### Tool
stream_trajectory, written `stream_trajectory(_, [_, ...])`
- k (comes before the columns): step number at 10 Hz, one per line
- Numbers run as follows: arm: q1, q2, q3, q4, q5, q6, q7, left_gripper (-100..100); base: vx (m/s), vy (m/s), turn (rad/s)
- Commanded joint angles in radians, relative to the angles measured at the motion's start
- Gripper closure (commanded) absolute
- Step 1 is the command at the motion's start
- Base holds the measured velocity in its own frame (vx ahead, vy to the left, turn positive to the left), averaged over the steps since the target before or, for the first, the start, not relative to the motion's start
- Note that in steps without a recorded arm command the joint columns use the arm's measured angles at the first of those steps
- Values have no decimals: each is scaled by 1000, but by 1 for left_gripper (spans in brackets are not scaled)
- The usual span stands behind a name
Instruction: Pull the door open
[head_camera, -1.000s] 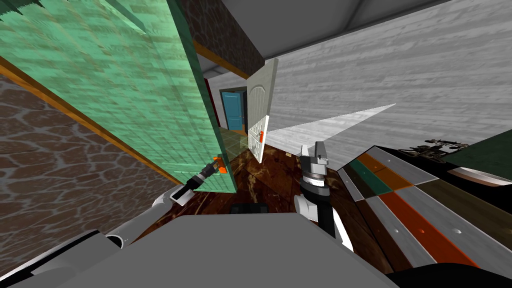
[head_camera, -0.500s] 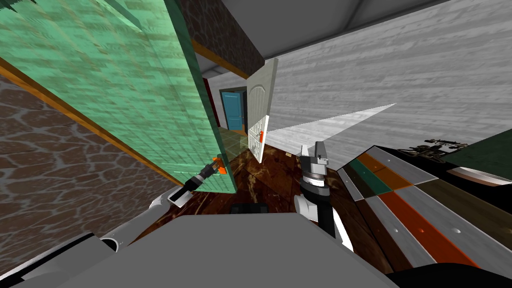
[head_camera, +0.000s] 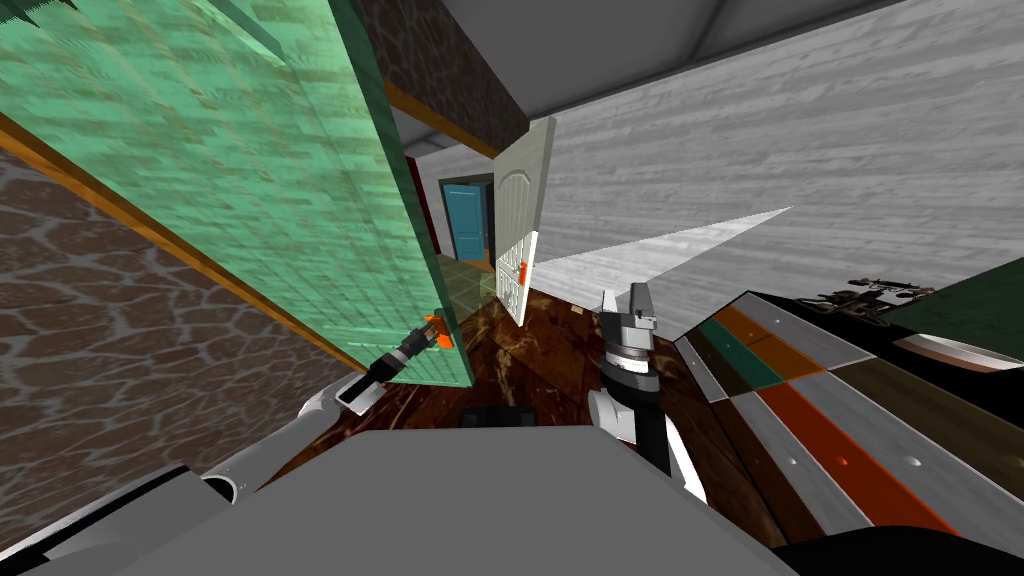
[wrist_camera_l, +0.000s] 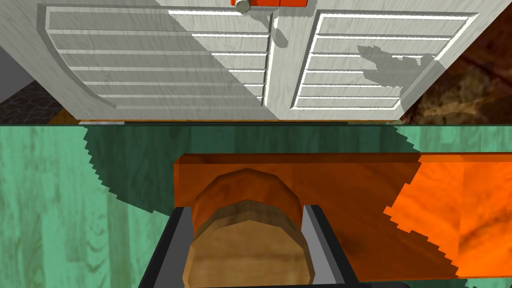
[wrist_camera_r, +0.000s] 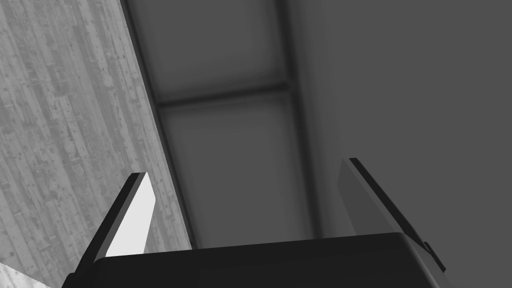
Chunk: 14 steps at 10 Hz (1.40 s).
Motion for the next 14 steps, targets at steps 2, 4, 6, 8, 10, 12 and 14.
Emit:
stream_trajectory(2, [2,5,5,-1,2,4,-1,100,2,4,11])
stream_trajectory(4, [20,19,2,-10,2,-18,6,100,-1,-2,-5])
stream_trajectory(6, [20,19,2,-10,2,-18,6,100,2,3,9])
stream_trajectory(8, [20,19,2,-10,2,-18,6,100,0,0,0])
stream_trajectory(10, [20,19,2,-10,2,-18,6,100,2,4,10])
stream_trajectory(12, [20,19,2,-10,2,-18,6,100,-2,-4,-11])
stream_trajectory(14, [40,33,-2,-21,4,-38,10,100,-2,-4,-10])
